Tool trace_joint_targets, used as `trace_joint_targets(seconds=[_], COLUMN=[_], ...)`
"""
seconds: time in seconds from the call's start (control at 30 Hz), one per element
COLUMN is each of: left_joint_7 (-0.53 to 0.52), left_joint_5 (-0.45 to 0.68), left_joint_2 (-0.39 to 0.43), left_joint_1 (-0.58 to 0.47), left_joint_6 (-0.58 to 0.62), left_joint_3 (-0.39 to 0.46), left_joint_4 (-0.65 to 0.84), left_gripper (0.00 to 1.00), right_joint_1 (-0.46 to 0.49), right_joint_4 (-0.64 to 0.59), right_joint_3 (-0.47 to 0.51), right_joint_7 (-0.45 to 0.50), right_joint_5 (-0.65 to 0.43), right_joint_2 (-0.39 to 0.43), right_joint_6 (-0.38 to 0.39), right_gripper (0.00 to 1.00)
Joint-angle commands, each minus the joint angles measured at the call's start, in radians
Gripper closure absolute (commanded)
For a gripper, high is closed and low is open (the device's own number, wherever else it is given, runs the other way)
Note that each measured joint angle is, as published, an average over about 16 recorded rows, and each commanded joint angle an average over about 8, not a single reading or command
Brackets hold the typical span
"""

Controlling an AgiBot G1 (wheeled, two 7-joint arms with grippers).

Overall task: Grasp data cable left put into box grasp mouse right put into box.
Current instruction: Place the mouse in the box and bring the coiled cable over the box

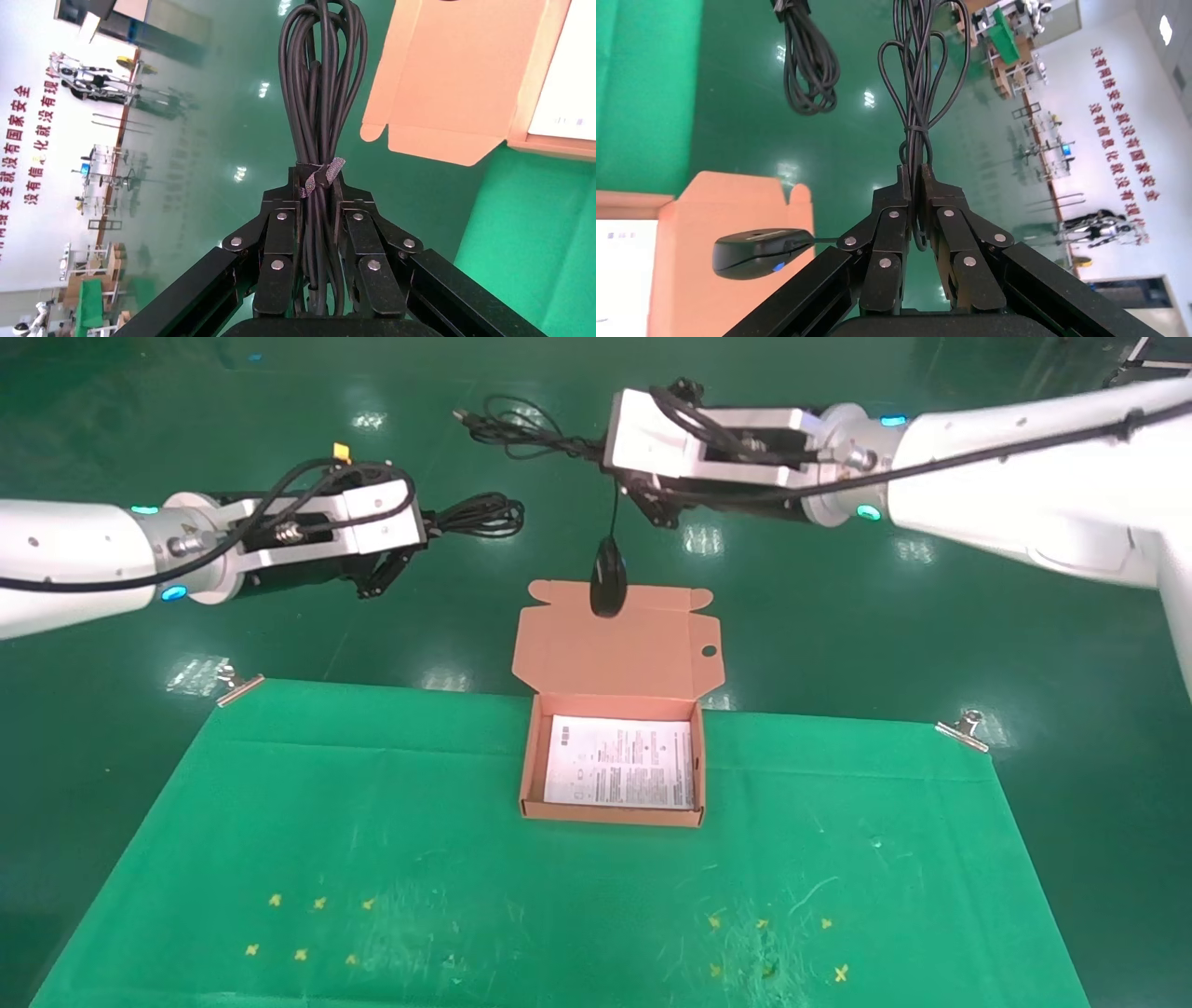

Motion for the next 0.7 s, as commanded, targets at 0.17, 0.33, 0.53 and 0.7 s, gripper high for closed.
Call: trace_joint_targets(seconds=[0.17, 0.33, 0.53, 0.7], left_joint_7=[-0.003, -0.012, -0.034, -0.068], left_joint_5=[0.003, 0.012, 0.058, 0.099], left_joint_2=[0.003, -0.008, -0.031, -0.049], left_joint_1=[-0.009, 0.004, 0.027, 0.049], left_joint_6=[-0.003, -0.001, 0.013, 0.032], left_joint_3=[-0.002, 0.001, 0.018, 0.032], left_joint_4=[0.007, 0.01, -0.001, -0.013], left_gripper=[1.0, 1.0, 1.0, 1.0], right_joint_1=[0.03, 0.025, 0.004, -0.017], right_joint_4=[-0.046, -0.06, -0.094, -0.134], right_joint_3=[-0.004, -0.013, -0.027, -0.042], right_joint_7=[-0.032, -0.036, -0.042, -0.05], right_joint_5=[0.003, -0.003, -0.011, -0.018], right_joint_2=[-0.031, -0.04, -0.049, -0.066], right_joint_6=[0.003, -0.003, -0.015, -0.018], right_gripper=[1.0, 1.0, 1.0, 1.0])
